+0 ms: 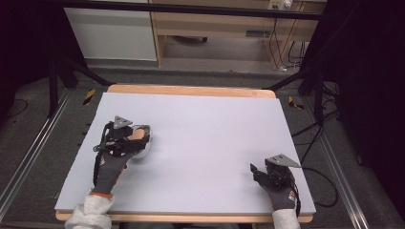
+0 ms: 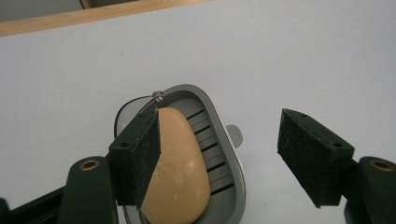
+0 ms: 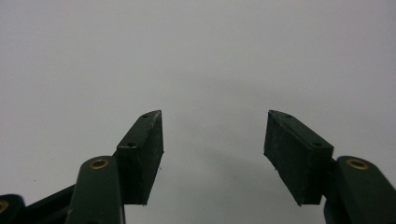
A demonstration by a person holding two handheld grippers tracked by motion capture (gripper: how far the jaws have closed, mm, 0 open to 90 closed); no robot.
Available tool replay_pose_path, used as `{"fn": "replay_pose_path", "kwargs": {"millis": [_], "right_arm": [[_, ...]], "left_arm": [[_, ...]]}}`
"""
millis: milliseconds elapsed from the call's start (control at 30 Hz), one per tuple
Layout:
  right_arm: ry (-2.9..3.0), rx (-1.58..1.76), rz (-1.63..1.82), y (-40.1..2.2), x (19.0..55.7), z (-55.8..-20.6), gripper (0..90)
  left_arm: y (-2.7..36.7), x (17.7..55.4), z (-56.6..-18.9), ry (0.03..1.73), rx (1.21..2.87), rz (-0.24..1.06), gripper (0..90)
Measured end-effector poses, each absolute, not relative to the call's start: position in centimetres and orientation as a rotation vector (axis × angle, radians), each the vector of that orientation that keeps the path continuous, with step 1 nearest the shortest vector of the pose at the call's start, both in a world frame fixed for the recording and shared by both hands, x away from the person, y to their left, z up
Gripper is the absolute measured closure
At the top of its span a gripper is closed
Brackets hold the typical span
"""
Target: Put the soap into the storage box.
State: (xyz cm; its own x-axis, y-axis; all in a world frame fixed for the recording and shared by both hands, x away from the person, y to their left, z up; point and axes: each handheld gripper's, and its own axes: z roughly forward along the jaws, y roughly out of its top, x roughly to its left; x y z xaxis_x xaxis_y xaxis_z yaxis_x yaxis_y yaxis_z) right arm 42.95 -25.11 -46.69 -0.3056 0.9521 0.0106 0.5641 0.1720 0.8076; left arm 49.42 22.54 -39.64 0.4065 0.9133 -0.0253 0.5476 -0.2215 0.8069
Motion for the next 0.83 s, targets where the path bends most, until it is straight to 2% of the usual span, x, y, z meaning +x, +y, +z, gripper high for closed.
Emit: {"fn": "replay_pose_path", "kwargs": {"millis": [400, 600, 833], "right_arm": [[1.93, 1.474, 0.972, -25.6, 43.2, -47.3, 34.0], [1.907, 1.493, 0.961, -25.9, 43.2, -47.3, 33.1], [1.886, 1.516, 0.93, -26.5, 43.4, -47.4, 32.1]], "left_arm": [[26.2, 45.5, -41.1, 1.238, 1.821, 0.636, 25.9], [28.0, 44.1, -42.0, 1.263, 1.825, 0.637, 22.5], [29.1, 43.4, -43.8, 1.286, 1.855, 0.631, 22.5]]}}
